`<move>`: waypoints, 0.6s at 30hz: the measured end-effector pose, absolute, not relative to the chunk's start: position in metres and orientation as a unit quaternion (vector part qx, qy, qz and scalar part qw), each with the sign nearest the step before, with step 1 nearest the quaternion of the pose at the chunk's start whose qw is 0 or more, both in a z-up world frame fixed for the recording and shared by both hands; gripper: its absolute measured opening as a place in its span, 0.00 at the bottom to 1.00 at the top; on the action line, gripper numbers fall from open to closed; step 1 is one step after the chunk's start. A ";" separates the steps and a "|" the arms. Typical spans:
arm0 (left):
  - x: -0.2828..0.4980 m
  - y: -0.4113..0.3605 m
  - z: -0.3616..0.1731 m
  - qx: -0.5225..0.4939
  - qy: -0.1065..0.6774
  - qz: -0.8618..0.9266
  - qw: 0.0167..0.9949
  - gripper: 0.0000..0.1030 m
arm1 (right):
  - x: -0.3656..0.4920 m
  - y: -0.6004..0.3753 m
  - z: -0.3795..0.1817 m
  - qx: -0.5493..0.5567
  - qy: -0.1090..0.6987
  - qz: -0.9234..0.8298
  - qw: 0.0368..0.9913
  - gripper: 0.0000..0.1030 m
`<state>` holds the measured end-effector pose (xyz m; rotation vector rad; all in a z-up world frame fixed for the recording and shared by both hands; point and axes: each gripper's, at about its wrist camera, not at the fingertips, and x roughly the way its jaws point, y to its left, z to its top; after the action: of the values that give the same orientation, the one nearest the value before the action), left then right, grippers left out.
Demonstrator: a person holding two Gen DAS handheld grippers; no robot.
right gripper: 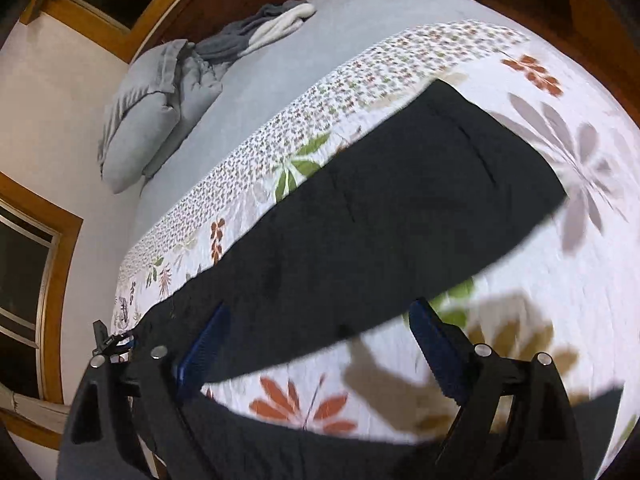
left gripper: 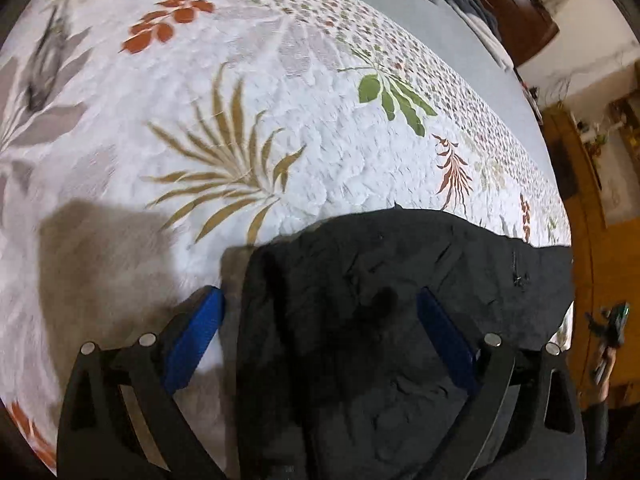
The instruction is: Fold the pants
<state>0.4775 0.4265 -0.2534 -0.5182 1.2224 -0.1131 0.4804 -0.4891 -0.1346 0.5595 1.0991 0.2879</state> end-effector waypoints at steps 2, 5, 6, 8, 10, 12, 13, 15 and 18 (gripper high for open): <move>0.481 0.427 -0.253 -0.238 0.563 -0.055 0.790 0.57 | 0.500 -0.497 -0.139 0.261 0.515 0.137 0.805 0.89; 0.479 0.432 -0.253 -0.259 0.554 -0.053 0.790 0.33 | 0.530 -0.519 -0.140 0.236 0.520 0.117 0.812 0.89; 0.478 0.434 -0.254 -0.263 0.552 -0.053 0.790 0.32 | 0.543 -0.529 -0.140 0.232 0.522 0.110 0.813 0.89; 0.476 0.436 -0.254 -0.267 0.547 -0.048 0.792 0.19 | 0.564 -0.547 -0.139 0.226 0.519 0.099 0.819 0.89; 0.476 0.440 -0.257 -0.273 0.547 -0.033 0.791 0.19 | 0.589 -0.568 -0.143 0.225 0.519 0.091 0.820 0.89; 0.477 0.436 -0.257 -0.263 0.548 -0.022 0.794 0.18 | 0.618 -0.582 -0.158 0.217 0.538 0.089 0.810 0.89; 0.478 0.433 -0.257 -0.255 0.551 -0.016 0.794 0.18 | 0.627 -0.585 -0.162 0.209 0.542 0.089 0.809 0.89; 0.479 0.431 -0.257 -0.252 0.554 -0.005 0.794 0.18 | 0.648 -0.588 -0.172 0.203 0.548 0.104 0.805 0.89; 0.480 0.430 -0.258 -0.252 0.557 0.007 0.792 0.18 | 0.677 -0.592 -0.188 0.196 0.550 0.117 0.804 0.89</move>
<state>0.4800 0.4299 -0.2579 -0.5418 1.1976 0.0161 0.6773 -0.5920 -0.1881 0.4196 1.1775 0.2501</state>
